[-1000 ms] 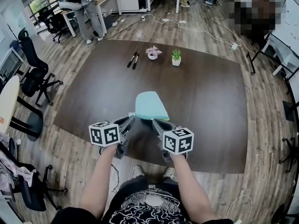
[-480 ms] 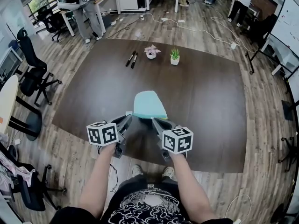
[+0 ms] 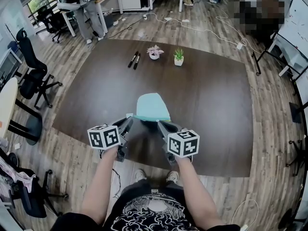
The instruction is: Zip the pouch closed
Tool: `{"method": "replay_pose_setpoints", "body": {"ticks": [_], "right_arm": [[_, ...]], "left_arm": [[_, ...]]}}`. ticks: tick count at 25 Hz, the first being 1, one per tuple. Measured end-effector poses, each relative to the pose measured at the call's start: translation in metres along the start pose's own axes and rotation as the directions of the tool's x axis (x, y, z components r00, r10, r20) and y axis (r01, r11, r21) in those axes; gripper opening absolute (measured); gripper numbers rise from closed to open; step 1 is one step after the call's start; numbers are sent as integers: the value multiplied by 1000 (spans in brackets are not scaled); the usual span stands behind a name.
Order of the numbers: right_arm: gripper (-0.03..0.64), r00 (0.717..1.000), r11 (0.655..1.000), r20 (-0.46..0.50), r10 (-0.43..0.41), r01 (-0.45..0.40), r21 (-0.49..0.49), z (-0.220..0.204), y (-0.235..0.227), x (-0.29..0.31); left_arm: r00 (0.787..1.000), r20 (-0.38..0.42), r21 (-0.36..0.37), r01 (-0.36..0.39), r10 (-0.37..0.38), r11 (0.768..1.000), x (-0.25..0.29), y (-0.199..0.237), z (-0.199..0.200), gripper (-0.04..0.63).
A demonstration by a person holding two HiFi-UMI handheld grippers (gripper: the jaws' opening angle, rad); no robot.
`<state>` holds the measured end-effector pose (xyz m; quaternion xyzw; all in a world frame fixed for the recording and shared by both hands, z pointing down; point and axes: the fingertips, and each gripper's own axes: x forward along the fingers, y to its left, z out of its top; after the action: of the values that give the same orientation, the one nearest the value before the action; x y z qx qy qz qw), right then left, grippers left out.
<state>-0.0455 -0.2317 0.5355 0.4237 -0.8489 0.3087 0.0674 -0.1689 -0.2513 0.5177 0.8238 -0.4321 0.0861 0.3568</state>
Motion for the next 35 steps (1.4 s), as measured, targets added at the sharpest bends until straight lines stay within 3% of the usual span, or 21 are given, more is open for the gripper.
{"method": "replay_pose_setpoints", "body": {"ticks": [35], "right_arm": [[0, 998, 998, 16, -60, 60, 19, 2, -20, -10]], "left_arm": [[997, 30, -51, -72, 74, 996, -8, 17, 4, 21]]}}
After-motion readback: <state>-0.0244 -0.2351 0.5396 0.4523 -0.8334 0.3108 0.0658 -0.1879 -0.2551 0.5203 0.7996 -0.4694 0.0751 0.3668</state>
